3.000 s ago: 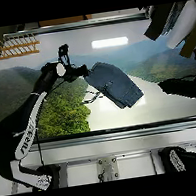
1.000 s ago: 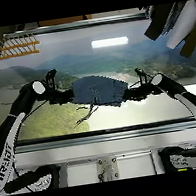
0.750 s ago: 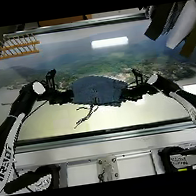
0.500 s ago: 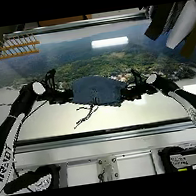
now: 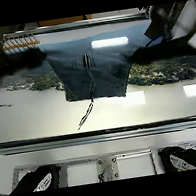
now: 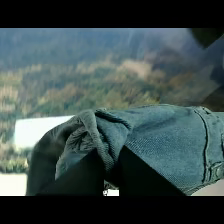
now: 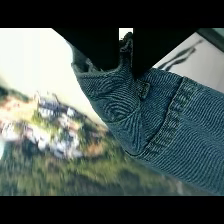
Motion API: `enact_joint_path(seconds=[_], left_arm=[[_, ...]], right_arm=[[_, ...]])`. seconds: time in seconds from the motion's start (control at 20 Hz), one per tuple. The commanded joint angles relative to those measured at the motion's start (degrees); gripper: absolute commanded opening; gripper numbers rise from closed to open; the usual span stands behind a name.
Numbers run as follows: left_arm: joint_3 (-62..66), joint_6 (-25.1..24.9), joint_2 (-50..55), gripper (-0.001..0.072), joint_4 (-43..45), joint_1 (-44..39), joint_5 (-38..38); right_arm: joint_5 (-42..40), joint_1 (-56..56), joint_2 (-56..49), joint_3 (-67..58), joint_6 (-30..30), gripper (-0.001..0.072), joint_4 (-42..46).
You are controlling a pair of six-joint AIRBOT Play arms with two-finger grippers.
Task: Fold the clothes and pants, and hang the long-sleeved shirts on hangers.
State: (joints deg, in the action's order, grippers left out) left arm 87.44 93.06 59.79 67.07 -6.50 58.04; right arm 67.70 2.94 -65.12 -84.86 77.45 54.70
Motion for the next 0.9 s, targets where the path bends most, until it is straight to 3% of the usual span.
enact_joint_path(seconds=[0.0, 0.2, 0.5, 0.65, 0.75, 0.85], left_arm=[[10.58, -0.07, -9.46, 0.003, 0.48, -0.96, -0.52], [13.0, 0.0, -18.93, 0.003, 0.48, -3.23, -0.57], [10.03, 6.67, -25.46, 0.0029, 1.18, -3.98, 2.45], [-1.05, 14.51, -24.13, 0.0029, 6.88, -3.98, 6.45], [-10.08, 15.63, -19.54, 0.0029, 8.0, -3.98, 8.22], [-17.33, 15.58, -12.26, 0.0029, 7.96, -3.98, 4.7]], right_arm=[[2.64, -0.31, 10.47, -9.18, 2.8, 0.0029, 0.59], [3.61, -0.31, 19.52, -9.35, 7.17, 0.0028, 0.63], [12.41, -0.33, 23.3, -9.01, 17.57, 0.0029, 1.27], [17.42, -0.24, 20.11, -5.46, 19.69, 0.0029, 1.27], [20.04, -0.22, 16.06, -0.22, 19.63, 0.0029, 1.29], [20.17, -0.24, 10.69, 6.12, 17.92, 0.0029, 1.55]])
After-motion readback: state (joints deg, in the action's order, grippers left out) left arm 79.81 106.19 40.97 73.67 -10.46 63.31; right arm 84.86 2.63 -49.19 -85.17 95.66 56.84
